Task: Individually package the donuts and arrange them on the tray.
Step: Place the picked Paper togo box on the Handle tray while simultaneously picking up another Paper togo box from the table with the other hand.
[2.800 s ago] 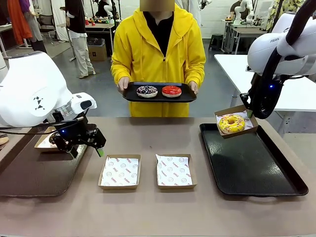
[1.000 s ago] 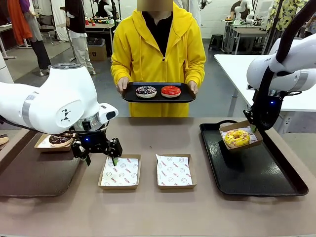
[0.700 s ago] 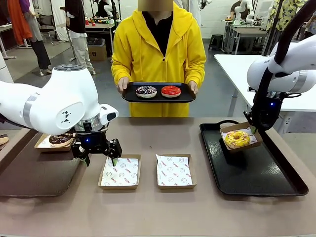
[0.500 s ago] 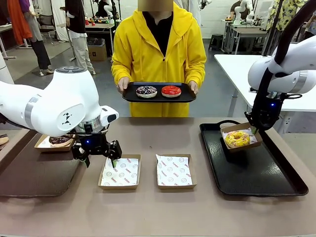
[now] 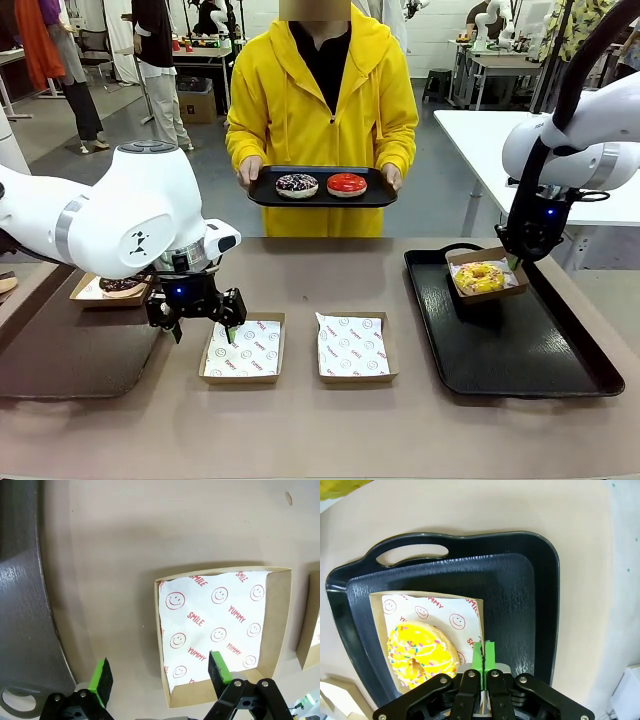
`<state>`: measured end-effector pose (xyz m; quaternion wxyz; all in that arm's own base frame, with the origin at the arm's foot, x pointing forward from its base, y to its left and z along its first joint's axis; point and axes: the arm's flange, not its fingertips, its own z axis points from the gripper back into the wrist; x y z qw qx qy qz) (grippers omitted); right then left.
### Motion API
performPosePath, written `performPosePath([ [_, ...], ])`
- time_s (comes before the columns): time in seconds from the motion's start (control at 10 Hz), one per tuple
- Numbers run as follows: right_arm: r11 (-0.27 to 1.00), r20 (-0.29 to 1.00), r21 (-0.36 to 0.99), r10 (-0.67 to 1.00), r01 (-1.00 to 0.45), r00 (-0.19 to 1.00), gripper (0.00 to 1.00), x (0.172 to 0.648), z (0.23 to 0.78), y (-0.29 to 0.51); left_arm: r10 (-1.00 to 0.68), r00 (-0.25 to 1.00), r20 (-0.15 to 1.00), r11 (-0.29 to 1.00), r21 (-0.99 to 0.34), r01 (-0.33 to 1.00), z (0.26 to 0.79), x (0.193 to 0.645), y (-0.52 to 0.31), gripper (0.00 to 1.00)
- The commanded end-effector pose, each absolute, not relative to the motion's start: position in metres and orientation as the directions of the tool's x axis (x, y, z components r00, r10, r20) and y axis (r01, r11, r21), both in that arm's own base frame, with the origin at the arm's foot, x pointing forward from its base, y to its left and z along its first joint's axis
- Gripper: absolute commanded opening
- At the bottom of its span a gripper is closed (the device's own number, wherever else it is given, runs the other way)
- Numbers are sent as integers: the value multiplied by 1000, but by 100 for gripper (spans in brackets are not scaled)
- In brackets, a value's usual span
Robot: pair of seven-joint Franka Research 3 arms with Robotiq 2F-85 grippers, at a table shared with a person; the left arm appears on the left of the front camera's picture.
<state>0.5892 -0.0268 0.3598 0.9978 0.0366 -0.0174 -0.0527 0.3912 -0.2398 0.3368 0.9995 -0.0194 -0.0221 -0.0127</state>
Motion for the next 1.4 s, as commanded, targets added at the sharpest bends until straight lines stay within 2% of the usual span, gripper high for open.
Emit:
performPosePath([
  [0.0, 990, 45, 110, -93, 87, 995, 1, 596, 358, -32, 14, 998, 65, 1000, -14, -13, 333, 398, -245, 100],
  [0.1, 990, 45, 117, -82, 77, 996, 1, 596, 358, -32, 11, 998, 67, 1000, -11, -10, 333, 398, -244, 100],
  [0.2, 989, 43, 127, -75, 69, 996, 26, 595, 357, -32, 9, 998, 68, 1000, -18, -7, 332, 399, -244, 72],
  [0.3, 990, 41, 129, -68, 62, 997, 61, 595, 357, -32, 4, 998, 67, 1000, -12, -3, 332, 399, -243, 42],
  [0.4, 990, 40, 131, -66, 60, 997, 86, 594, 357, -32, 2, 998, 67, 1000, -11, -2, 332, 399, -243, 13],
  [0.5, 989, 43, 134, -70, 63, 997, 100, 594, 356, -32, 0, 998, 68, 1000, -19, 2, 331, 399, -243, 0],
  [0.7, 988, 46, 139, -71, 64, 996, 100, 593, 357, -32, -6, 998, 64, 1000, -17, 7, 329, 399, -243, 0],
  [0.8, 988, 48, 142, -71, 63, 996, 96, 592, 357, -31, -6, 998, 64, 1000, -16, 7, 330, 399, -242, 6],
  [0.9, 988, 49, 144, -71, 63, 996, 100, 591, 357, -31, -7, 998, 65, 1000, -16, 8, 330, 399, -242, 0],
  [1.3, 988, 65, 142, -69, 59, 996, 100, 581, 361, -31, -6, 999, 54, 1000, -19, 7, 330, 400, -242, 0],
])
